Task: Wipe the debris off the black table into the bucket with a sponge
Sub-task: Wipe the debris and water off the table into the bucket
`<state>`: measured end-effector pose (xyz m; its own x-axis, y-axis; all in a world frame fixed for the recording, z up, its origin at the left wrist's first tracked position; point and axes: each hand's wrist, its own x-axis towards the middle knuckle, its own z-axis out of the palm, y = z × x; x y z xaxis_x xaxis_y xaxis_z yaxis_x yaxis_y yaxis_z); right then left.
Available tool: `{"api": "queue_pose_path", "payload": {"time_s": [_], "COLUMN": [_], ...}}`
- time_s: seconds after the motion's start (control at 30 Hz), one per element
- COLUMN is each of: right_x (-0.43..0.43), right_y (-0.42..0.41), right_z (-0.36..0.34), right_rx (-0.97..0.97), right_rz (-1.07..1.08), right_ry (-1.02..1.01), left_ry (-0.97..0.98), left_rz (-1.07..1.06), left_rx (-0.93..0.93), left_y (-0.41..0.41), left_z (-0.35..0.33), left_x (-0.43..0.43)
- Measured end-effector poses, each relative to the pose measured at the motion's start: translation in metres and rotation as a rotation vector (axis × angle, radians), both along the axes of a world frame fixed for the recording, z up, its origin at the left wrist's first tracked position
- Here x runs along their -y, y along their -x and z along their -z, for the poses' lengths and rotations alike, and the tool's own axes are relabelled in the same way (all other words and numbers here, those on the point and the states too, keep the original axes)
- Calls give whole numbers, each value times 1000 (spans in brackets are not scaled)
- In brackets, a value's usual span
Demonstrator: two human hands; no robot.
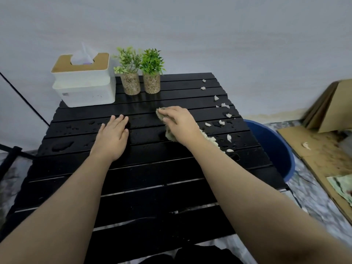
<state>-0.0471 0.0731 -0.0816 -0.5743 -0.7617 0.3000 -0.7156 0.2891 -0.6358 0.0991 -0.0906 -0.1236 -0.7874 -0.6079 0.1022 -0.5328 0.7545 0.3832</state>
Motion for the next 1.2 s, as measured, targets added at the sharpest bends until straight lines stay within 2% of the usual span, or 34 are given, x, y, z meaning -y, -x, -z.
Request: {"api": "queue_pose_path", "payload": {"time_s": [0.1,0.2,0.33,0.37,0.57,0.63,0.7,0.77,0.83,0.97,1.2], "right_x": [-57,-121,-178,-181,-155,-157,-164,-168,-166,-155,-165], "right_y": [-16,-34,-56,-55,-31,-43,-66,-86,-97,-107,-101], "right_z": [-18,-13,11,14,12,7,3,7,10,10,7], "right_rx": [14,2,-304,-332,-212,-68,14,-106,-243,-339,-424], "right_rz": [-118,-305,-482,-458,-42,-142,-378,-478,-392,-249,-354], "right_ry": [21,-111,-238,-267,-265,-158,-180,-261,-307,-346,-335], "left_ry": [-20,-51,-47,-45,-19,-7,6,28,38,44,70], "left_rz": [-61,-68,33,43,-17,-27,-30,-22,-17,-24,-24], "left_rx": [-125,-74,-19,-2,15,40,69,82,80,85,69], "left_y": [-8,-21,-44,-51,-86,-99,-110,-114,-114,-113,-112], "left_z": [-9,-14,-11,-9,-9,-7,-2,1,2,2,5], "left_x": [-13,-46,-119,-135,-167,-170,-173,-174,-174,-175,-174]}}
